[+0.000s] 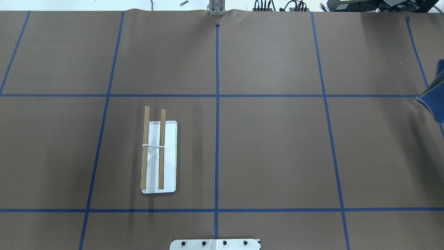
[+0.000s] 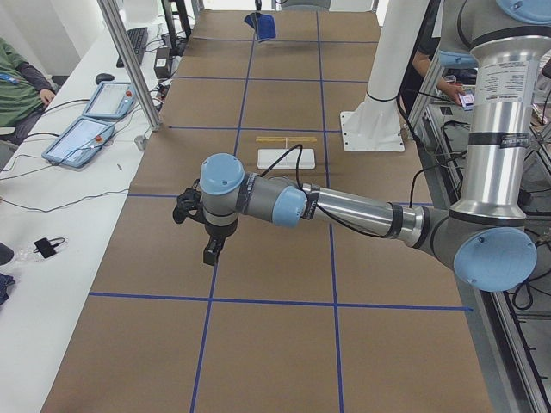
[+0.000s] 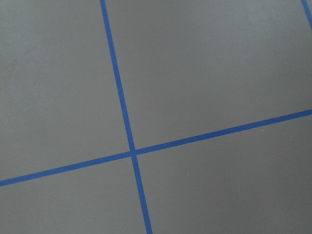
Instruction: Hang towel on rack
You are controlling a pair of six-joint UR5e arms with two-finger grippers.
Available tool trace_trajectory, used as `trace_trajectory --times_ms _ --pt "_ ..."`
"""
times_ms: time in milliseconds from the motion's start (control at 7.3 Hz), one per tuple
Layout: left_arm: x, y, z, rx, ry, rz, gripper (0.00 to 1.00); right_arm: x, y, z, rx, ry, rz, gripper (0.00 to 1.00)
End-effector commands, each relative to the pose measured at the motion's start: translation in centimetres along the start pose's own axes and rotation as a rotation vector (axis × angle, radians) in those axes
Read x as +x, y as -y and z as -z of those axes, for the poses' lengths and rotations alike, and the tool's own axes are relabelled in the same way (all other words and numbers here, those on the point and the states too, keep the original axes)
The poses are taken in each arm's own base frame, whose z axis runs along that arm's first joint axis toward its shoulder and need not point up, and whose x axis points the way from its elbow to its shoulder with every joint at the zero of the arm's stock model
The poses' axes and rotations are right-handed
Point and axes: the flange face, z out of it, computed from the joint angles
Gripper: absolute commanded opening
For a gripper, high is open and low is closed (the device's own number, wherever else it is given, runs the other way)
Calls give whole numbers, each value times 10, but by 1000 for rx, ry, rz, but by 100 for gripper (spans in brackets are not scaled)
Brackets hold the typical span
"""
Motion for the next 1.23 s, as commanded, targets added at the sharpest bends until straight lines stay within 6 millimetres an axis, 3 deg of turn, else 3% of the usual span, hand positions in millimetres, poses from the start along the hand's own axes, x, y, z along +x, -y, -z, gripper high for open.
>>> trace_trajectory --times_ms 0,137,274,548,685,822,1096 --pt "12 6 6 47 -54 -52 98 -134 30 26 17 54 -85 0" --pt "20 11 11 96 -57 -104 98 -204 46 28 21 89 -134 0" --pt "54 28 -4 87 -87 -97 98 -270 57 20 8 115 -182 0" --pt "154 83 -29 67 -174 24 98 -369 61 16 14 145 -237 0" --pt "214 112 -37 58 -225 112 98 -410 58 20 20 167 -252 0" --pt "271 126 -49 30 -272 173 98 -443 57 27 18 200 -253 0" --pt "371 151 -51 -25 -354 292 98 -482 52 32 9 234 -223 0"
